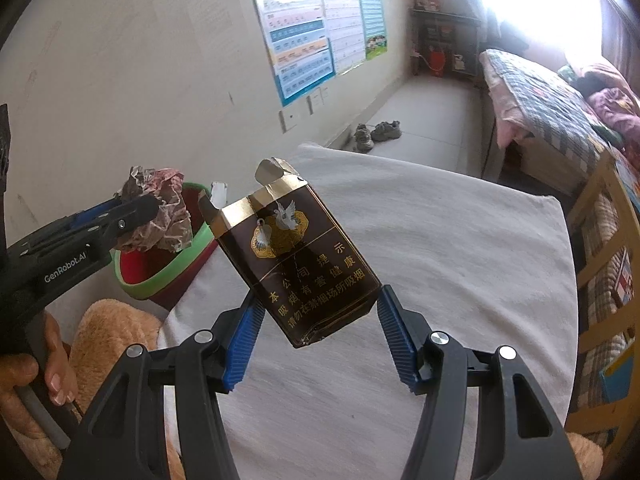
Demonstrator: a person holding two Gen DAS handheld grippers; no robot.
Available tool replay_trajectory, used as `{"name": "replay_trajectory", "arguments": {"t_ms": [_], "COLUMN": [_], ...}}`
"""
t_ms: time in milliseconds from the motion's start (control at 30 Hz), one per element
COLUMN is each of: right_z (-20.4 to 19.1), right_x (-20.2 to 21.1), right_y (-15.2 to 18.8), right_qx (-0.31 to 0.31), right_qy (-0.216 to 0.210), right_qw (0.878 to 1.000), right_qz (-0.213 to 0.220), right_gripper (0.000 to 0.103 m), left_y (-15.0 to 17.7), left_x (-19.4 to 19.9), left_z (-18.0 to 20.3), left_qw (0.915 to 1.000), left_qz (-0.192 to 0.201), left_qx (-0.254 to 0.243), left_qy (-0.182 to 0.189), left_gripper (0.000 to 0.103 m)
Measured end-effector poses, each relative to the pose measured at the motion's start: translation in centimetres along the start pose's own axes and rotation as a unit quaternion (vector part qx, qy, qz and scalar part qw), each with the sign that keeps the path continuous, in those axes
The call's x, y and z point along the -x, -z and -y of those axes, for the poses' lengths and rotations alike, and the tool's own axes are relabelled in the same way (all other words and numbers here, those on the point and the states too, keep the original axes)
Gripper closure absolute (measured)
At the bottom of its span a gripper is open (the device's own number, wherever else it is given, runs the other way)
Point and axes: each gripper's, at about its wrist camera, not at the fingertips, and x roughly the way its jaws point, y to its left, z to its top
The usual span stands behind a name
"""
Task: Collect trash
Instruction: 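Carry the crumpled paper and brown box over the red bin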
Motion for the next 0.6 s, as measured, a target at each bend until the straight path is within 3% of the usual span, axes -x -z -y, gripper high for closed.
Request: {"name": "replay_trajectory", "arguments": {"t_ms": [600], "right_z": [-6.3], "right_x": [-3.0], "right_y": [-3.0], "right_qx": [0.079], "right_qy": [-0.022], "right_qw": [0.997], "right_qz": [-0.004], "right_gripper": [0.046], "left_y": [0.8], "left_x": [0.5], "left_z": [-7.2], "left_qw": [0.9966], "left_qz": [0.005], "left_qx": [0.062], "left_qy": [-0.054], "left_gripper": [0.057]}}
